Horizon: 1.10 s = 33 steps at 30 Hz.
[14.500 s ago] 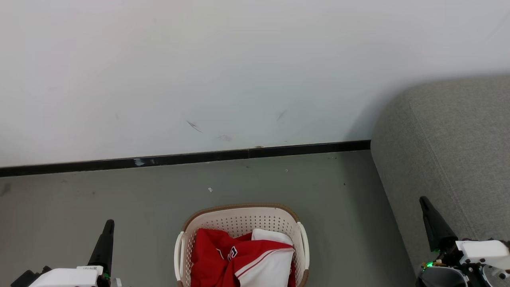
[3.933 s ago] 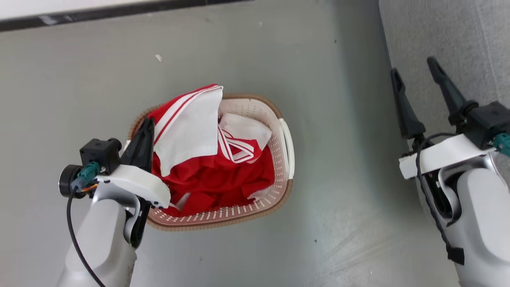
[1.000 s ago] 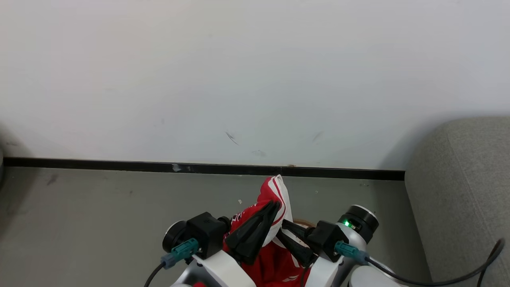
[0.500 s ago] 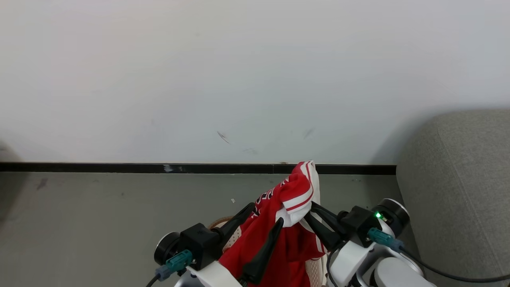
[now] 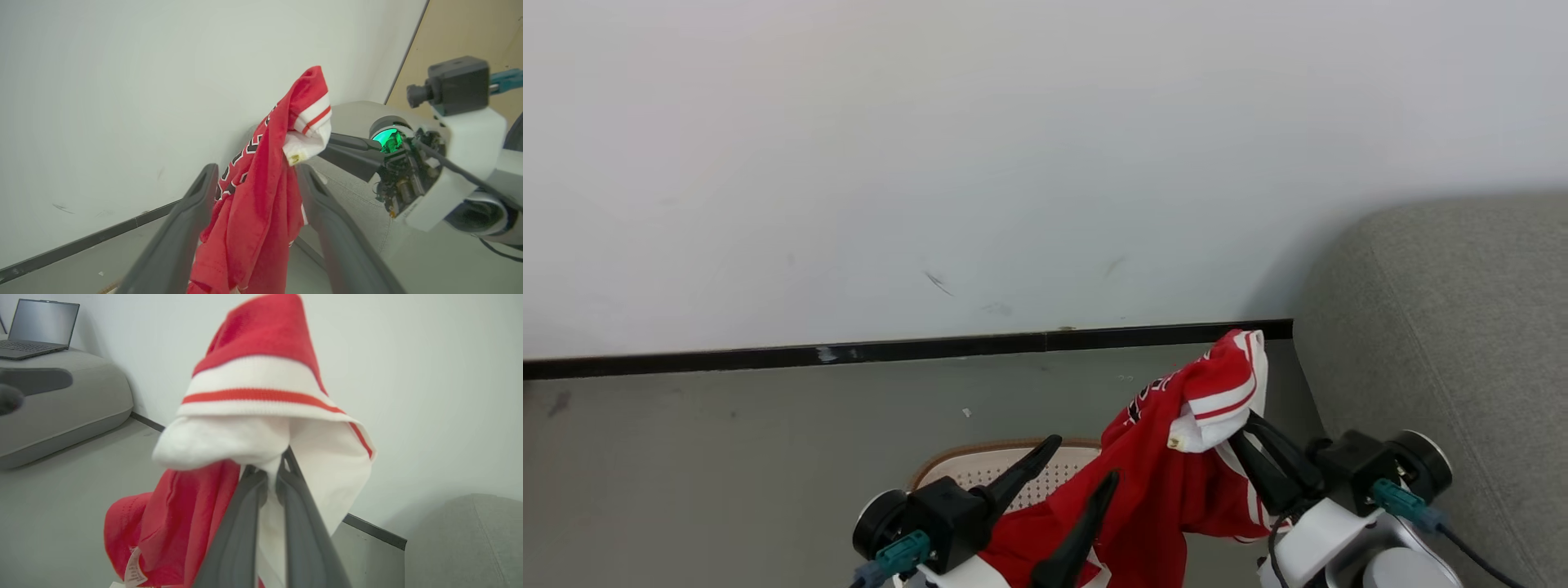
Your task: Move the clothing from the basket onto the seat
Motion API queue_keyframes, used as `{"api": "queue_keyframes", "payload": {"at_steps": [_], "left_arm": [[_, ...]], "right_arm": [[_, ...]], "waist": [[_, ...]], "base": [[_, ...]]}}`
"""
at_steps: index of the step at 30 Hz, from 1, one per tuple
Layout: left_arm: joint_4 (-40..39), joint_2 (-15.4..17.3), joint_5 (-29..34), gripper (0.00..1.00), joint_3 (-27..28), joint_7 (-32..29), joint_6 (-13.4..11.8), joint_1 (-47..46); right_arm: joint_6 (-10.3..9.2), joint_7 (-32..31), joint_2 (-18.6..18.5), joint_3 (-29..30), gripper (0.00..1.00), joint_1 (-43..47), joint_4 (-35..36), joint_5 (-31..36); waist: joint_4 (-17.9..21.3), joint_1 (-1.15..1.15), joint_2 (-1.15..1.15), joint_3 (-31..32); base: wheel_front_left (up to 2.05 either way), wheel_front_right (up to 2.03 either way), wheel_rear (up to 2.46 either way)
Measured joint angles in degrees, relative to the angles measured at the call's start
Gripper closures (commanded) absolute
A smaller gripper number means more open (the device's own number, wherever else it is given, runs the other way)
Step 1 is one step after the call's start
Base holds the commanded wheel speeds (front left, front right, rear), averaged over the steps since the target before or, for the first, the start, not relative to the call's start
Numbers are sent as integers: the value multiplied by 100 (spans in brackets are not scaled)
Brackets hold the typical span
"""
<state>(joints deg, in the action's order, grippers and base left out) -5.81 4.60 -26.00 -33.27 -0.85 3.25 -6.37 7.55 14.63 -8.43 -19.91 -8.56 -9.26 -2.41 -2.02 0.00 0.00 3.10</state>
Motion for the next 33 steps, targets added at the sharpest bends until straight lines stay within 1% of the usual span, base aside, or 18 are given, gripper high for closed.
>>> {"api": "queue_keyframes", "payload": {"at_steps": [5, 6, 10, 17, 23, 29, 33], "left_arm": [[65, -5, -11, 0, -73, 52, 53, 5], [86, -4, -12, 0, -87, 55, 54, 5], [104, -7, -19, 0, -134, 115, 102, 5], [151, -9, -20, 0, -185, 178, 145, 5], [193, -9, -20, 0, -192, 231, 145, 5], [194, -12, -18, 0, -186, 256, 144, 31], [185, -8, -7, 0, -172, 294, 90, 99]], "right_arm": [[0, 0, -35, 431, 100, 299, 169, 9], [0, 0, -35, 590, 100, 417, 214, 1], [-1, 0, -53, 838, 100, 550, 364, 2], [-1, 0, -108, 1037, 100, 686, 571, 18], [0, 0, -101, 1111, 100, 833, 577, -55], [0, 0, -210, 1343, 100, 769, 572, -331], [-1, 0, -245, 1482, 100, 454, 536, -695]], "waist": [[197, 0, 0, -23], [284, 0, 0, -33], [472, 0, 0, -55], [828, 0, 0, -105], [1126, 1, 0, -165], [1384, 0, 0, -268], [1505, 1, 0, -384]], "base": [[0, 0, 0], [0, 0, 0], [0, 0, 0], [0, 0, 0], [0, 0, 0], [0, 0, 0], [0, 0, 0]]}}
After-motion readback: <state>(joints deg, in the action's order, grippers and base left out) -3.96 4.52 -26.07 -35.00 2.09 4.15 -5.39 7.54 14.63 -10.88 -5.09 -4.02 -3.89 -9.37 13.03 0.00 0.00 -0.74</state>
